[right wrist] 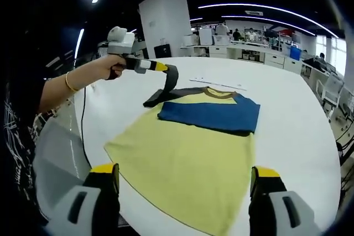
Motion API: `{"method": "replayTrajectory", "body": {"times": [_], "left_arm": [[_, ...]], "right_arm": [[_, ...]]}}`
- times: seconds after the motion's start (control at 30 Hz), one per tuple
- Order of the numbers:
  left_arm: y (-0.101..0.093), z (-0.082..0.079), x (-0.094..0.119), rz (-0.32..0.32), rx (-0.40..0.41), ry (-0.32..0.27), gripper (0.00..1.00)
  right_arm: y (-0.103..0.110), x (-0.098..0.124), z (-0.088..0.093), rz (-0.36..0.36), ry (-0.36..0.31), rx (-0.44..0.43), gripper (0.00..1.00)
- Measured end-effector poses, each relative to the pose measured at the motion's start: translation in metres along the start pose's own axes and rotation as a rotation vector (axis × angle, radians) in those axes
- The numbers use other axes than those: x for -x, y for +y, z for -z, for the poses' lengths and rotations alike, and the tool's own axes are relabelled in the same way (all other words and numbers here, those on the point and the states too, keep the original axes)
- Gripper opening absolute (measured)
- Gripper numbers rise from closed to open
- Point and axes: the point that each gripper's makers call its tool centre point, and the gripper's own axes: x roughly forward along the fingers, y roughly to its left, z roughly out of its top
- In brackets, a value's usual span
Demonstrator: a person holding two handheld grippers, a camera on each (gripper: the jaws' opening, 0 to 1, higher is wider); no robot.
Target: Fold the garment on the visible template until the final outline fits inside the template.
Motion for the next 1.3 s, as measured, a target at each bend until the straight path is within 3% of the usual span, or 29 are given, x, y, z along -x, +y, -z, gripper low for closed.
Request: {"method": "replayTrajectory", "body": {"times": [0.2, 0.63, 1.3], "left_arm": [[-0.011, -0.002, -0.007, 0.02, -0.005, 0.004, 0.0], [-0.06, -0.007, -0.021, 0.123, -0.061, 0.007, 0.0], [-0.12, -0.013, -0.035, 0.222, -0.086, 0.005, 0.0]], "right_arm": [[-0.002, 0.0, 0.002, 0.005, 0.001, -0.007, 0.99], [-0.004, 0.001, 0.006, 0.011, 0.004, -0.025, 0.99], [-0.008, 0.0, 0.012, 0.015, 0.011, -0.045, 0.99]]}}
